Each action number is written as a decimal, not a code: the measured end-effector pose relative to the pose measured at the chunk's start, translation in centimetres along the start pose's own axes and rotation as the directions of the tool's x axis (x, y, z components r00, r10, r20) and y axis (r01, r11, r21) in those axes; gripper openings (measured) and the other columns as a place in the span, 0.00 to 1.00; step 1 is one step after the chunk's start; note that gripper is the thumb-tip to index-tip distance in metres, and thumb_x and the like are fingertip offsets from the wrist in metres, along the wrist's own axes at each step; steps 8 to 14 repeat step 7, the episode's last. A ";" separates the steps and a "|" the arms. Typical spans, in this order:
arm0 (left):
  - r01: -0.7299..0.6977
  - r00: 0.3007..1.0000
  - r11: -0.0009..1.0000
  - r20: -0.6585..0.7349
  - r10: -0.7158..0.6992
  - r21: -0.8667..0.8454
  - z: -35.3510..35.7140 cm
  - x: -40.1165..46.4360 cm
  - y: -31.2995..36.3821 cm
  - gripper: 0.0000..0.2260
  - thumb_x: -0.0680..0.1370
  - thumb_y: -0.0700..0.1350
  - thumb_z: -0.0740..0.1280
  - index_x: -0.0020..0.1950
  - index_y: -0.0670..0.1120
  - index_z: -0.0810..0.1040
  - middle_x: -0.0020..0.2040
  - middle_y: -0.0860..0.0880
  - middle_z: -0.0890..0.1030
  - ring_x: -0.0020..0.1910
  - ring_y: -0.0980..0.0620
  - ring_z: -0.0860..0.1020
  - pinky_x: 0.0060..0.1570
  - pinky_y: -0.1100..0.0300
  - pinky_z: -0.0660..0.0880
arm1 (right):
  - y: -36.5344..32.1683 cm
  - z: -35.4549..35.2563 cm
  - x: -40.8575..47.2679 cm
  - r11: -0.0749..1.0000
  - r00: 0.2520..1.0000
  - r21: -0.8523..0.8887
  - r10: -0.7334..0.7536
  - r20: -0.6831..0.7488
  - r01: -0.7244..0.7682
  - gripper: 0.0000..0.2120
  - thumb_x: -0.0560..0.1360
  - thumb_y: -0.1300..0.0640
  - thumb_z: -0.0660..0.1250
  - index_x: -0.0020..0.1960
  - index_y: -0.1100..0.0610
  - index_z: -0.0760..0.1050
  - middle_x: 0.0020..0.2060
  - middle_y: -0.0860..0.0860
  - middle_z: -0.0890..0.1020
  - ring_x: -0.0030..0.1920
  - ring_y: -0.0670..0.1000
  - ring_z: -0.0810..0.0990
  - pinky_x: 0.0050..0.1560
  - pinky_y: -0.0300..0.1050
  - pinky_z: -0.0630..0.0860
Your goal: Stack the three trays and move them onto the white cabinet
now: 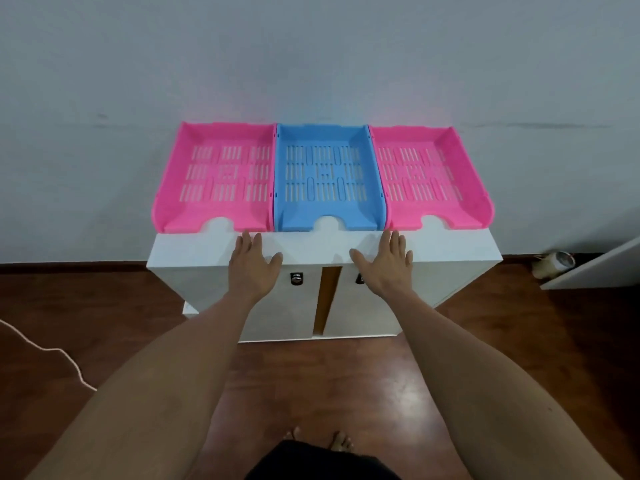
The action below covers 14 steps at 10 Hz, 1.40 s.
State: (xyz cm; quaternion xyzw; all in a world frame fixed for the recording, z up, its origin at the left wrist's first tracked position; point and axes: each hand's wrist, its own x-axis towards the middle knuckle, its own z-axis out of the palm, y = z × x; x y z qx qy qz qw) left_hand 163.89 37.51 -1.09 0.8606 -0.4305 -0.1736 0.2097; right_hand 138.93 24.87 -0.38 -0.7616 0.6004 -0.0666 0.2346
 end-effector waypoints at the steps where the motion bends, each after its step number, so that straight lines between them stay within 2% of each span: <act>1: 0.015 1.000 1.000 0.003 -0.015 0.022 0.9 0.0 -0.5 0.32 0.83 0.57 0.60 0.82 0.42 0.58 0.84 0.39 0.51 0.83 0.40 0.50 0.80 0.44 0.52 | 0.4 0.6 0.3 1.000 1.000 -0.030 0.002 0.015 -0.002 0.48 0.79 0.29 0.54 0.85 0.57 0.41 0.86 0.57 0.45 0.85 0.57 0.41 0.83 0.61 0.40; 3: -0.010 0.997 0.999 -0.073 0.013 0.041 2.8 -0.4 -0.9 0.31 0.83 0.58 0.59 0.82 0.43 0.59 0.84 0.38 0.53 0.83 0.40 0.49 0.80 0.45 0.45 | 1.3 1.9 0.2 0.994 0.999 -0.109 -0.021 0.025 0.023 0.45 0.80 0.29 0.50 0.85 0.57 0.42 0.85 0.58 0.44 0.85 0.58 0.41 0.83 0.59 0.39; 6: -0.020 0.995 0.998 -0.091 0.026 0.066 3.5 -0.5 -1.6 0.31 0.84 0.59 0.56 0.82 0.44 0.56 0.84 0.40 0.51 0.83 0.42 0.47 0.80 0.46 0.43 | 1.8 2.5 0.0 0.990 0.999 -0.138 -0.033 0.019 0.035 0.45 0.79 0.27 0.44 0.85 0.56 0.40 0.85 0.57 0.42 0.85 0.57 0.38 0.81 0.57 0.35; 7: -0.022 0.993 0.998 -0.110 0.028 0.057 3.7 -0.5 -1.5 0.31 0.84 0.58 0.57 0.83 0.44 0.56 0.84 0.39 0.51 0.83 0.42 0.47 0.80 0.46 0.43 | 1.4 2.1 0.0 0.998 1.000 -0.060 -0.029 -0.002 0.028 0.43 0.81 0.29 0.47 0.85 0.55 0.42 0.86 0.56 0.43 0.85 0.57 0.40 0.83 0.58 0.37; 14: -0.022 0.993 0.998 -0.110 0.028 0.057 3.7 -0.5 -1.5 0.31 0.84 0.58 0.57 0.83 0.44 0.56 0.84 0.39 0.51 0.83 0.42 0.47 0.80 0.46 0.43 | 1.4 2.1 0.0 0.998 1.000 -0.060 -0.029 -0.002 0.028 0.43 0.81 0.29 0.47 0.85 0.55 0.42 0.86 0.56 0.43 0.85 0.57 0.40 0.83 0.58 0.37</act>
